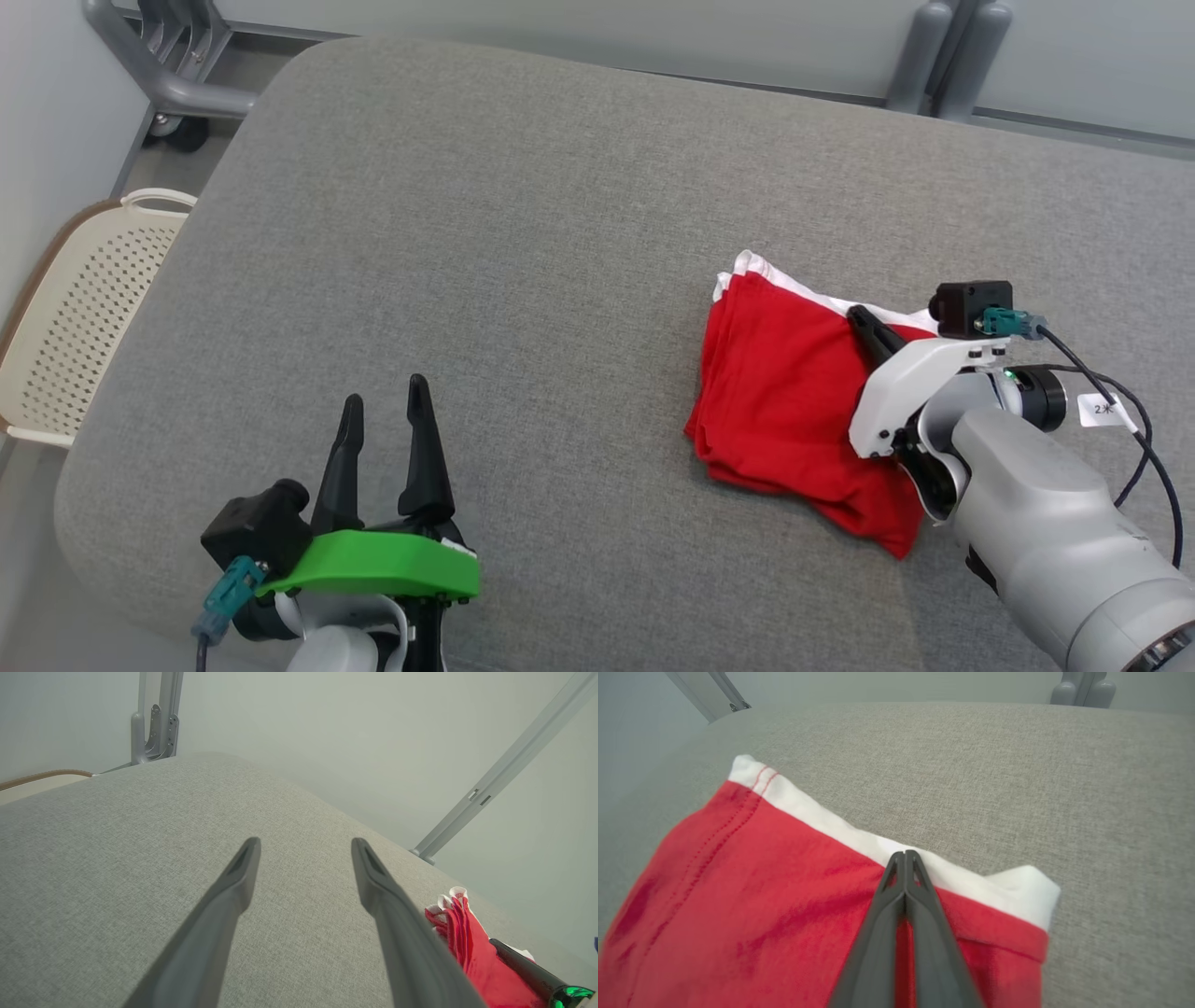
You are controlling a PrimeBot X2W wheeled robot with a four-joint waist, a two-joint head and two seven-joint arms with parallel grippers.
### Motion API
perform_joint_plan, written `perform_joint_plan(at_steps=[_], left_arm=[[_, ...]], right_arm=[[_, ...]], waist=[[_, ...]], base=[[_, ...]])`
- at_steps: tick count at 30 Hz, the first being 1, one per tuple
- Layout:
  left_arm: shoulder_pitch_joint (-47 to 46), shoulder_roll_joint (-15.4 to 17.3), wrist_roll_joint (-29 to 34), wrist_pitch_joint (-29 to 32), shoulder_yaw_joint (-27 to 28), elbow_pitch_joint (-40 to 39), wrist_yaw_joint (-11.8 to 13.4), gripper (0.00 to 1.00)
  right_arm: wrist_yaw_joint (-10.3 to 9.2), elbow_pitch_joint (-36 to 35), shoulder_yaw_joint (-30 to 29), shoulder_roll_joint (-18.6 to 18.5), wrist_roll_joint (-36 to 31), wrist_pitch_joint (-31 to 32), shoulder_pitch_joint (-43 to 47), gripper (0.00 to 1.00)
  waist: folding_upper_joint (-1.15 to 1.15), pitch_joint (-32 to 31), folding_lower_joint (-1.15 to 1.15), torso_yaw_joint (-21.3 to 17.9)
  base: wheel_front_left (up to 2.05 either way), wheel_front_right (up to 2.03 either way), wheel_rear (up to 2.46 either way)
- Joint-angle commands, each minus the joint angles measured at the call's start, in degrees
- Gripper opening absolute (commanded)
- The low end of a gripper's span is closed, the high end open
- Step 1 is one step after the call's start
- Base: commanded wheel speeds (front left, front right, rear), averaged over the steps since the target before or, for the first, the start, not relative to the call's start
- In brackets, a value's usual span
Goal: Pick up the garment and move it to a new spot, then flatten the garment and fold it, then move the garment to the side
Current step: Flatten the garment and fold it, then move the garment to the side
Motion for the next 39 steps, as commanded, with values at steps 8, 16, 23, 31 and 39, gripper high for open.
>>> perform_joint_plan(at_steps=[8,16,23,31,39], left_arm=[[0.53,0.89,0.56,0.11,-0.27,0.06,0.05,1.00],[2.90,2.00,0.68,1.11,-0.74,-0.73,0.92,1.00],[4.44,2.62,0.54,1.85,-0.99,-1.79,1.60,1.00],[4.88,2.95,0.77,2.43,-1.56,-2.97,2.04,1.00],[3.80,2.73,0.63,2.25,-1.65,-3.26,2.09,1.00]], right_arm=[[0.00,-5.81,-0.10,-1.62,-0.51,-0.21,-0.45,0.00],[0.00,-12.11,-0.83,-4.28,-0.74,-0.19,3.59,1.00],[0.00,-14.25,-0.40,-6.93,-0.13,1.28,6.36,1.00],[0.00,-19.73,0.33,-10.28,4.49,13.07,10.42,1.00],[0.00,-26.96,-0.06,-13.67,12.16,23.48,13.15,1.00]], waist=[[0.59,-2.70,0.00,-3.17],[0.59,-7.34,0.00,-7.77],[0.59,-9.69,0.00,-10.80],[0.59,-9.45,0.00,-11.07],[0.59,-7.47,0.00,-8.15]], base=[[0.00,0.00,0.00],[0.00,0.00,0.00],[0.00,0.00,0.00],[0.00,0.00,0.00],[0.00,0.00,0.00]])
